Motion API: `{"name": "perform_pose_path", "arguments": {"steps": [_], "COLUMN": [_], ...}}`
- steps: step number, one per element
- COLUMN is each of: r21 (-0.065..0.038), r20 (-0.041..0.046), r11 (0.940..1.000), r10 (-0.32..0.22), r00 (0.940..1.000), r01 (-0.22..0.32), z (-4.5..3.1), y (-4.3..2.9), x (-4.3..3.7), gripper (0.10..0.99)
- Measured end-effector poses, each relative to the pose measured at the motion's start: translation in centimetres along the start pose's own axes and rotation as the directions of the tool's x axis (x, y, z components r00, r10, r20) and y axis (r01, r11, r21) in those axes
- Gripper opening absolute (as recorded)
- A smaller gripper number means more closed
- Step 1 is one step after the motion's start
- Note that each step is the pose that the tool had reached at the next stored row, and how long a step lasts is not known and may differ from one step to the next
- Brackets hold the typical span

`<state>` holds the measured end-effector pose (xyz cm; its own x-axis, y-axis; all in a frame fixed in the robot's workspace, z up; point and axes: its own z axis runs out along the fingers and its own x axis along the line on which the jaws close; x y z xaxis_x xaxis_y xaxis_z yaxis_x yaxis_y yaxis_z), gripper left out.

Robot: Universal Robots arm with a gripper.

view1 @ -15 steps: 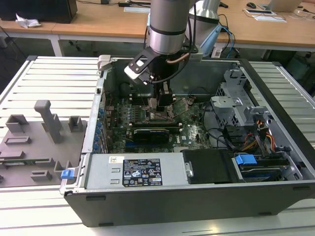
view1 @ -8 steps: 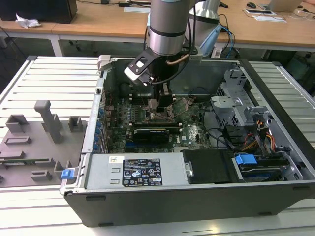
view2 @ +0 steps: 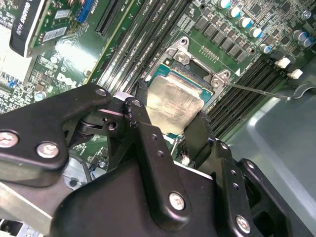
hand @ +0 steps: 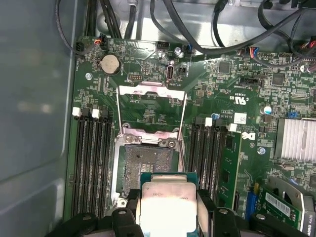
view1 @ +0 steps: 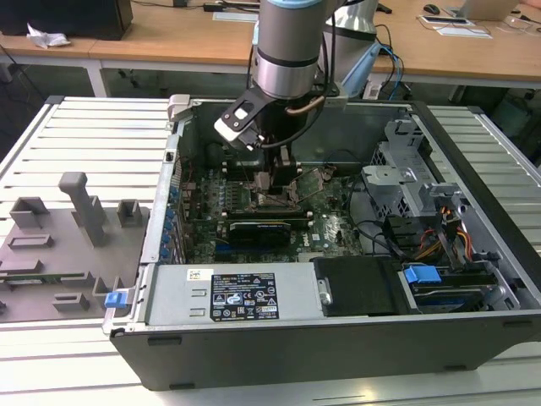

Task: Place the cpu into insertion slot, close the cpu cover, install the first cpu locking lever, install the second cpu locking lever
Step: 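Place the cpu into insertion slot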

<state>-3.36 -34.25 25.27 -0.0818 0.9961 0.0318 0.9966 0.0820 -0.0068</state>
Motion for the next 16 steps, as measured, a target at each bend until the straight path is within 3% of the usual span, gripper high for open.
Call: {"name": "perform_pose_path", "arguments": {"steps": [6,16], "r21": [0.0,0.0], "r20": [-0.0002,-0.0004], "r11": [1.0,0.9999], "r10": [0.001,0.013], "r00": [1.0,0.9999], "r01": [-0.001,-0.013], "z": [0.22,0.45], "y": [0.53,0.62], "x": [0.08,0.16], "gripper": [0.541,0.541]}}
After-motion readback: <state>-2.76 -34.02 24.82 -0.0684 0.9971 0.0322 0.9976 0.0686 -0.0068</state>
